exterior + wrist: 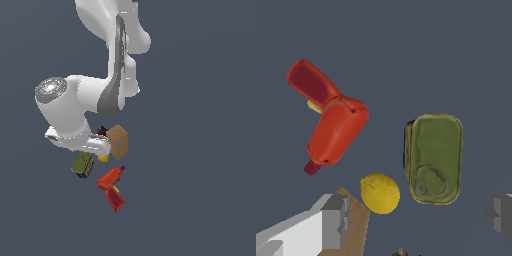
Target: Pick up a designated object from a clutter of objects.
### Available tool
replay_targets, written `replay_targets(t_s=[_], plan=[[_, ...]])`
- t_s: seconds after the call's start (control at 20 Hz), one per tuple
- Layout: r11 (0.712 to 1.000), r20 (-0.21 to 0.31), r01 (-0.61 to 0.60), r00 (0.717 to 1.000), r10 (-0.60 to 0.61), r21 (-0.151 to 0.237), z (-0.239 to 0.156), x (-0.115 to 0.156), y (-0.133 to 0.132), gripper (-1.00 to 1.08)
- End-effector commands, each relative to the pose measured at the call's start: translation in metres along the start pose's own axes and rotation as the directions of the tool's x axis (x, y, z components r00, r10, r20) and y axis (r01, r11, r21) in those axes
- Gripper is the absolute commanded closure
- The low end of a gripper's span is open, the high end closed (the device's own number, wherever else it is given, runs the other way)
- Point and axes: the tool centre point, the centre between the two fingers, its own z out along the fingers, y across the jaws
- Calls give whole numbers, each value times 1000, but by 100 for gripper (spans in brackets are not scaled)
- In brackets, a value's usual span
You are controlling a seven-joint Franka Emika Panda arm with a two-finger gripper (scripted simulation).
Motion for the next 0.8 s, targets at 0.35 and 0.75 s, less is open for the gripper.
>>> replay_targets(t_s=[0.35, 0.75], plan=[[999, -6, -40, 999, 40, -7, 45, 11, 34, -92], [999, -5, -43, 999, 43, -8, 52, 11, 37, -92]])
